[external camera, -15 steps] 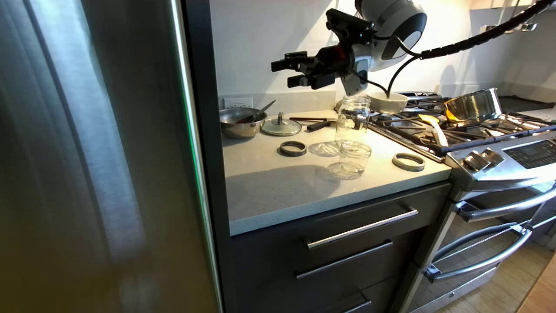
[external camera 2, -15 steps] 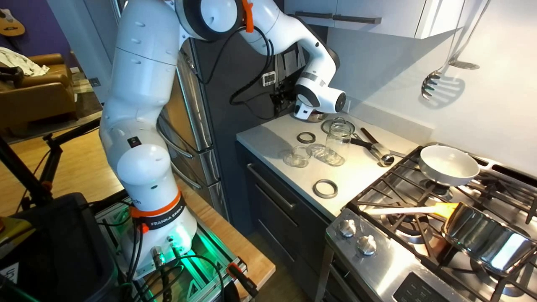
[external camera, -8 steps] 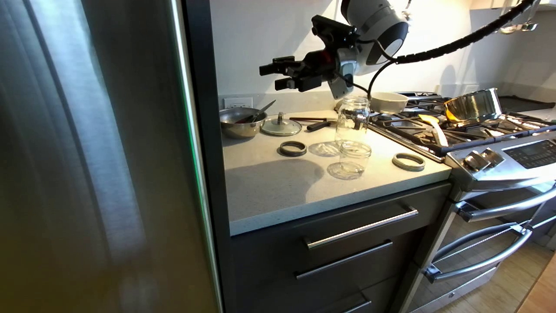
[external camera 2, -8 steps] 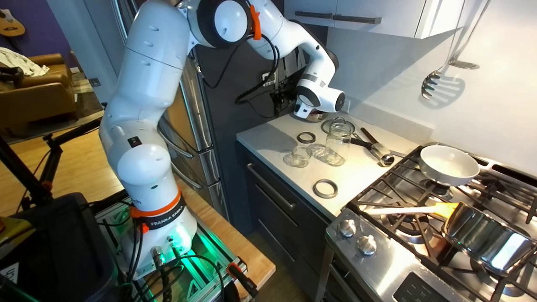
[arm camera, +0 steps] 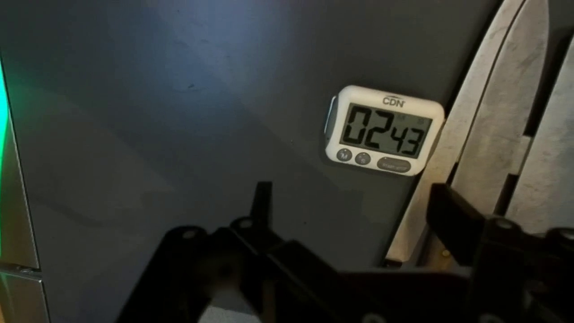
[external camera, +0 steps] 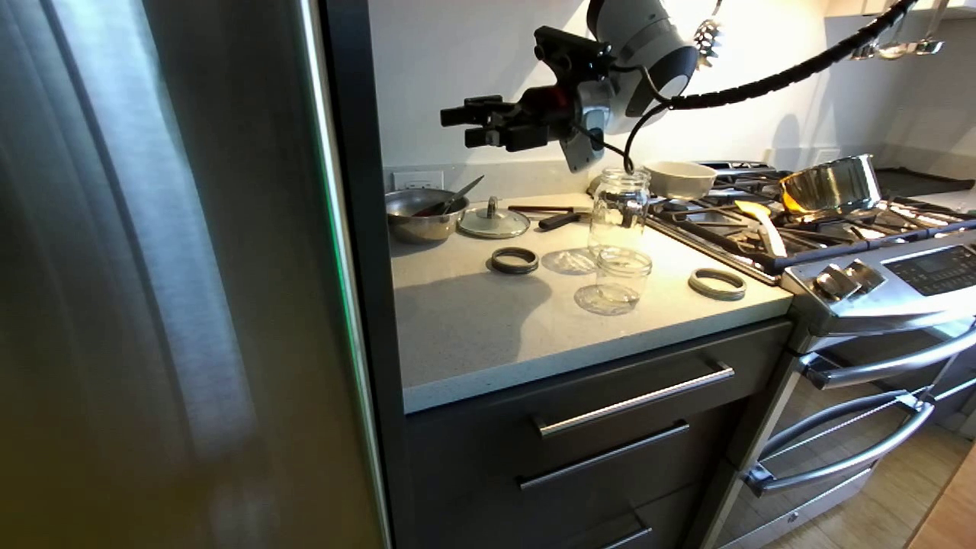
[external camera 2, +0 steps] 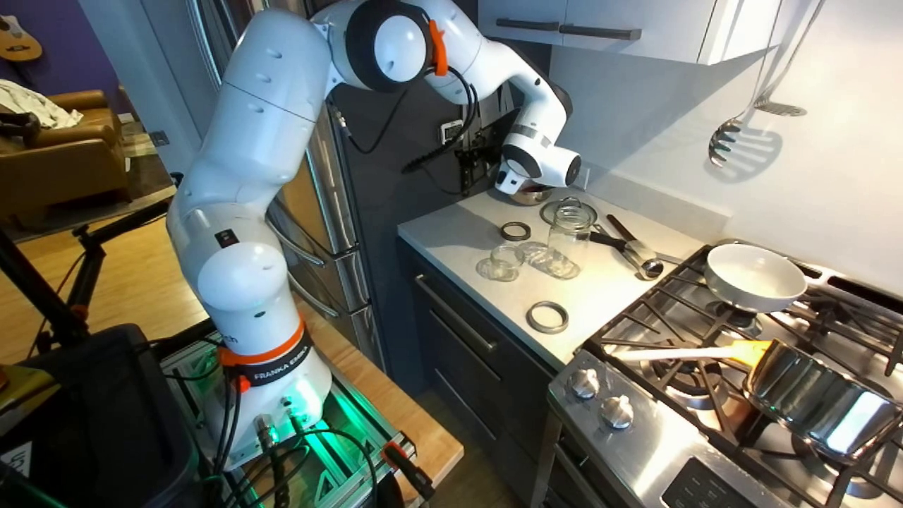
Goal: Press a button on the white device
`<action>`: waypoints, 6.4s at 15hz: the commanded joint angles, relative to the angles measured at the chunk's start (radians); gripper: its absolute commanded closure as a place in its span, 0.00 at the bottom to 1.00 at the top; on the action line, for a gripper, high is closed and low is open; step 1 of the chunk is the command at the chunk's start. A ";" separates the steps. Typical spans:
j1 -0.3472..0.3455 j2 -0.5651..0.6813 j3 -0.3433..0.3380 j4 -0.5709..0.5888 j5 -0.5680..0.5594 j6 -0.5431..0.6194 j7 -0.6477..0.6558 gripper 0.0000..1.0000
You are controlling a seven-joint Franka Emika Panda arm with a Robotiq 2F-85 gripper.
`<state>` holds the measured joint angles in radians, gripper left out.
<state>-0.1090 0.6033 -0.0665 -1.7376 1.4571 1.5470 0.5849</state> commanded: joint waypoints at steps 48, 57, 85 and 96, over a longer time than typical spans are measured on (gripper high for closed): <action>0.068 0.209 0.068 0.295 0.029 0.108 0.139 1.00; 0.065 0.219 0.091 0.304 0.053 0.130 0.141 1.00; 0.056 0.224 0.091 0.302 0.056 0.120 0.148 1.00; 0.049 0.221 0.088 0.297 0.043 0.104 0.158 1.00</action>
<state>-0.0556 0.8201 0.0238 -1.4404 1.5019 1.6643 0.7338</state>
